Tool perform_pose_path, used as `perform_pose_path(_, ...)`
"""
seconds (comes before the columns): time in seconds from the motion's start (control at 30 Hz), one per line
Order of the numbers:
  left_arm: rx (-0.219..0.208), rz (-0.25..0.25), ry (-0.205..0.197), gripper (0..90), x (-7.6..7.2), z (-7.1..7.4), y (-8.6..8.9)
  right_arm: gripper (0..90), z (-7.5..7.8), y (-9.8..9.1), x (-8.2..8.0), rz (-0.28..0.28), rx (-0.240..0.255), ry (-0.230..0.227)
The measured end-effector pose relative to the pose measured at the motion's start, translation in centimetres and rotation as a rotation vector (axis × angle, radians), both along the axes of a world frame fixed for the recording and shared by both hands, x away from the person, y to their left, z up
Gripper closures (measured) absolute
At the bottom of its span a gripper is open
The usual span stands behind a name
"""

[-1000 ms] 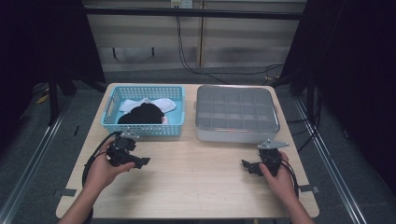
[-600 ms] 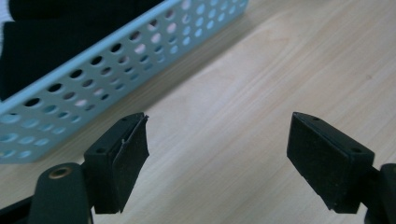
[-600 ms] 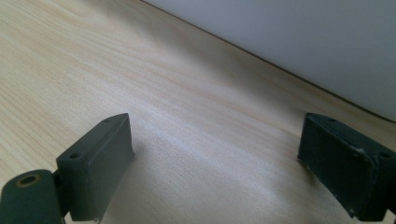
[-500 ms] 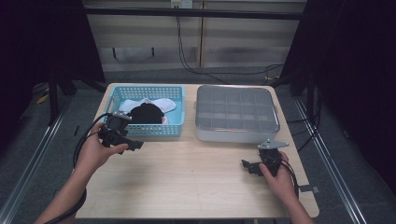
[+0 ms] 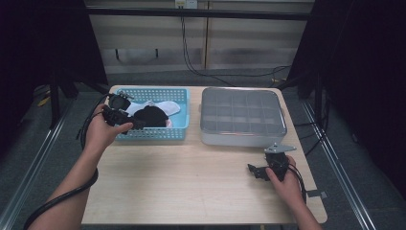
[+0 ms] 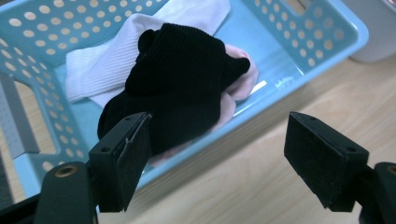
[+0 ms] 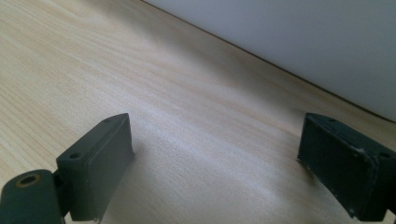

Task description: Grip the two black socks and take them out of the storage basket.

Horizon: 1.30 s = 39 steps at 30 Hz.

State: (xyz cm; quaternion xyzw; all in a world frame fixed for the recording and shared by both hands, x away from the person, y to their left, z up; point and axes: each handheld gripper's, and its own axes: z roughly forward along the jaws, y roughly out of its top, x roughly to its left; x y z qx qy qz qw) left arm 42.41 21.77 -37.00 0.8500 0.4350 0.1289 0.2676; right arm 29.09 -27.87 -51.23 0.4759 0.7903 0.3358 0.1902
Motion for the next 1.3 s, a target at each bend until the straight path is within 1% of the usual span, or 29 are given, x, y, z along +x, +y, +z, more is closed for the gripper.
perform_pose_path(0.03, 0.001, 0.005, 0.0, 22.3, 0.4, -0.1, 0.1, 9.1, 0.0, 0.0, 0.0, 0.0, 0.0, 0.0)
perform_pose_path(0.1, 0.021, 0.021, 0.003, 22.6, 1.2, -0.4, 0.1, 9.1, 0.0, 0.0, 0.0, 0.0, 0.0, 0.0)
perform_pose_path(0.13, 0.02, 0.029, 0.004, 22.8, 1.5, -0.7, 0.1, 9.1, 0.0, 0.0, 0.0, 0.0, 0.0, 0.0)
perform_pose_path(0.17, 0.022, 0.033, 0.011, 23.8, 1.9, -1.0, 0.1, 9.1, 0.0, 0.0, 0.0, 0.0, 0.0, 0.0)
perform_pose_path(0.2, 0.042, 0.051, 0.022, 24.0, 2.6, -1.8, 0.3, 9.1, 0.0, 0.0, 0.0, 0.0, 0.0, 0.0)
perform_pose_path(0.3, 0.052, 0.068, 0.023, 25.8, 3.2, -2.4, 0.6, 9.1, 0.0, 0.0, 0.0, 0.0, 0.0, 0.0)
perform_pose_path(0.37, 0.063, 0.098, 0.019, 27.8, 3.9, -3.1, 0.9, 9.1, 0.0, 0.0, 0.0, 0.0, 0.0, 0.0)
perform_pose_path(0.4, 0.063, 0.098, 0.019, 28.8, 3.9, -3.1, 0.9, 9.1, 0.0, 0.0, 0.0, 0.0, 0.0, 0.0)
perform_pose_path(0.43, 0.08, 0.106, 0.026, 29.7, 4.4, -3.5, 1.1, 9.1, 0.0, 0.0, 0.0, 0.0, 0.0, 0.0)
perform_pose_path(0.5, 0.086, 0.106, 0.036, 30.5, 4.8, -3.8, 1.2, 9.1, 0.0, 0.0, 0.0, 0.0, 0.0, 0.0)
perform_pose_path(0.6, 0.104, 0.102, 0.053, 37.6, 5.4, -4.3, 1.2, 9.1, 0.0, 0.0, 0.0, 0.0, 0.0, 0.0)
perform_pose_path(0.63, 0.1, 0.114, 0.066, 39.2, 5.5, -4.5, 1.2, 9.1, 0.0, 0.0, 0.0, 0.0, 0.0, 0.0)
perform_pose_path(0.67, 0.1, 0.114, 0.066, 40.5, 5.5, -4.5, 1.2, 9.1, 0.0, 0.0, 0.0, 0.0, 0.0, 0.0)
perform_pose_path(0.7, 0.102, 0.112, 0.09, 41.4, 5.9, -4.9, 1.1, 9.1, 0.0, 0.0, 0.0, 0.0, 0.0, 0.0)
perform_pose_path(0.73, 0.116, 0.109, 0.095, 42.1, 6.1, -5.1, 1.1, 9.1, 0.0, 0.0, 0.0, -0.003, 0.001, 0.003)
perform_pose_path(0.77, 0.114, 0.11, 0.108, 43.7, 6.2, -5.3, 1.0, 9.1, 0.0, 0.0, 0.0, 0.0, 0.0, 0.0)
perform_pose_path(0.8, 0.114, 0.11, 0.108, 45.9, 6.2, -5.3, 1.0, 9.1, 0.0, 0.0, 0.0, 0.0, 0.0, 0.0)
perform_pose_path(0.83, 0.108, 0.115, 0.12, 49.2, 6.2, -5.4, 1.0, 9.1, 0.0, 0.0, 0.0, -0.001, 0.0, 0.0)
perform_pose_path(0.87, 0.13, 0.097, 0.136, 54.0, 6.4, -5.5, 0.9, 9.1, 0.0, 0.0, 0.0, -0.001, 0.0, 0.0)
perform_pose_path(0.9, 0.13, 0.097, 0.136, 59.0, 6.4, -5.5, 0.9, 9.1, 0.0, 0.0, 0.0, -0.001, 0.0, 0.0)
perform_pose_path(0.93, 0.135, 0.108, 0.156, 59.0, 6.3, -5.6, 0.8, 9.1, 0.0, 0.0, 0.0, 0.0, 0.0, 0.0)
perform_pose_path(0.97, 0.167, 0.104, 0.182, 73.6, 6.3, -5.3, 0.9, 9.1, 0.0, 0.0, 0.0, -0.002, 0.001, 0.002)
perform_pose_path(1.0, 0.167, 0.104, 0.182, 77.4, 6.3, -5.3, 0.9, 9.1, 0.0, 0.0, 0.0, 0.0, 0.0, 0.0)
perform_pose_path(1.03, 0.147, 0.115, 0.196, 77.4, 6.3, -5.2, 0.9, 9.1, 0.0, 0.0, 0.0, 0.0, 0.0, 0.0)
perform_pose_path(1.07, 0.144, 0.132, 0.207, 84.6, 6.2, -4.8, 0.9, 9.1, 0.0, 0.0, 0.0, 0.0, 0.0, 0.0)
perform_pose_path(1.1, 0.144, 0.132, 0.207, 86.4, 6.2, -4.8, 0.9, 9.1, 0.0, 0.0, 0.0, 0.0, 0.0, 0.0)
perform_pose_path(1.2, 0.114, 0.142, 0.202, 88.2, 6.2, -3.8, 0.7, 9.1, 0.0, 0.0, 0.0, 0.0, 0.0, 0.0)
perform_pose_path(1.27, 0.135, 0.119, 0.198, 88.9, 6.2, -2.9, 0.6, 9.1, 0.0, 0.0, 0.0, 0.0, 0.0, 0.0)
perform_pose_path(1.3, 0.13, 0.108, 0.205, 89.1, 6.2, -2.0, 0.5, 9.1, 0.0, 0.0, 0.0, -0.002, 0.002, 0.0)
